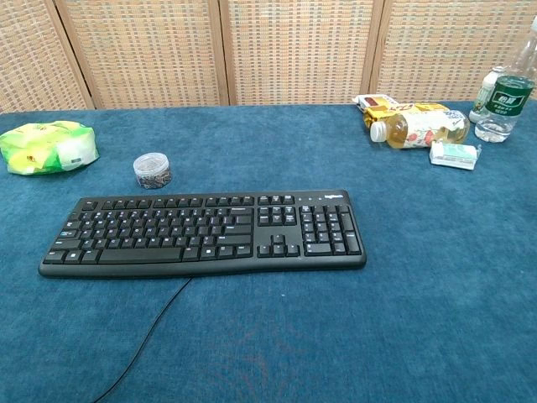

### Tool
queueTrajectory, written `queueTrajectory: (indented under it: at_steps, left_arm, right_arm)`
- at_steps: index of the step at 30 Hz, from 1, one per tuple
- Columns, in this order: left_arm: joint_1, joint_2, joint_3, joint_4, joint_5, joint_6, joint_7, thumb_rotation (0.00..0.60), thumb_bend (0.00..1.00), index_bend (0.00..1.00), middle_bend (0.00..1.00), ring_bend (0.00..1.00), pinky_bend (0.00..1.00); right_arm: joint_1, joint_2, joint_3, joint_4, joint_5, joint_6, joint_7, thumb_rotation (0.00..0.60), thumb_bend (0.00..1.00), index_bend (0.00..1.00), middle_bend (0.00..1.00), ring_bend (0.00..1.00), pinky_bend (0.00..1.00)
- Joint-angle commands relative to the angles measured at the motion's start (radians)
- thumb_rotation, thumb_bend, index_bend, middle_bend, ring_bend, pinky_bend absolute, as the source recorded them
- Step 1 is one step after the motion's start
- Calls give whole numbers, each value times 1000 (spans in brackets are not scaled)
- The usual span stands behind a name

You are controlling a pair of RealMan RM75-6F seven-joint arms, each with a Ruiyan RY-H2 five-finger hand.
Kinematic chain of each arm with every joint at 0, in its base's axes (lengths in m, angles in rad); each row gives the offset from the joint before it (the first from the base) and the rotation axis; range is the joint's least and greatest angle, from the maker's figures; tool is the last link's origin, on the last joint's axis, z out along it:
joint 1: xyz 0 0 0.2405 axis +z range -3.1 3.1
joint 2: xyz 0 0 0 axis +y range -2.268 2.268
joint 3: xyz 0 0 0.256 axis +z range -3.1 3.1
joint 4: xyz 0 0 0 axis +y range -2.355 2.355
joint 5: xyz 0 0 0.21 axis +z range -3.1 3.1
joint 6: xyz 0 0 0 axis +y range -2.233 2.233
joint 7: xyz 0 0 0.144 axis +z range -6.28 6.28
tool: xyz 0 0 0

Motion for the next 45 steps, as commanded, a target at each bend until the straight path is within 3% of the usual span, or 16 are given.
queueTrajectory:
  at_steps: [1,11,12,14,16,18,19,22,25,31,37,41,45]
  left_arm:
    - [1,0,-1,0,1,-1,0,600,0,0,0,0,0]
    - [1,-2,-2,8,20,-7,-18,600,0,0,22,6,0]
    - [-3,-7,-7,13,27,-7,-25,600,0,0,121,78,8]
    - [-13,-21,-21,25,38,-2,-42,600,10,0,430,345,139]
    - [-36,-45,-45,44,40,-14,-67,600,73,0,759,684,403]
    - [-67,-66,-67,56,27,-50,-84,600,186,0,909,852,581]
    - [-82,-74,-75,62,20,-68,-85,600,311,0,962,923,671]
    - [-153,-87,-97,43,-43,-206,-90,600,678,0,1000,999,812]
    - [-218,-58,-114,-1,-153,-354,-38,600,803,0,1000,1000,835]
    - [-366,-62,-157,2,-440,-643,21,600,847,0,1000,1000,845]
    - [-473,-98,-157,42,-668,-820,40,600,851,0,1000,1000,846]
    - [-550,-121,-141,73,-775,-879,72,600,850,0,1000,1000,846]
    - [-619,-145,-122,76,-862,-875,114,600,846,0,1000,1000,846]
  right_arm:
    - [0,0,0,1,-1,0,2,600,0,0,0,0,0]
    - [3,-1,1,-1,0,-4,3,600,0,0,0,0,0]
    - [3,0,2,-3,0,-4,4,600,0,0,0,0,0]
    - [3,1,3,-5,3,-4,5,600,0,0,0,0,0]
    - [2,3,6,-4,11,-6,11,600,0,0,0,0,0]
    - [2,4,9,-2,21,-10,17,600,0,0,0,0,0]
    - [2,4,10,0,23,-11,20,600,0,0,0,0,0]
    - [6,5,15,4,32,-18,30,600,0,0,0,0,0]
    - [7,7,15,7,33,-23,34,600,0,0,0,0,0]
    - [10,6,16,12,39,-29,41,600,0,0,0,0,0]
    - [12,6,17,19,50,-39,48,600,0,0,0,0,0]
    - [16,2,16,25,51,-48,46,600,0,0,0,0,0]
    - [18,-2,15,27,50,-50,40,600,0,0,0,0,0]
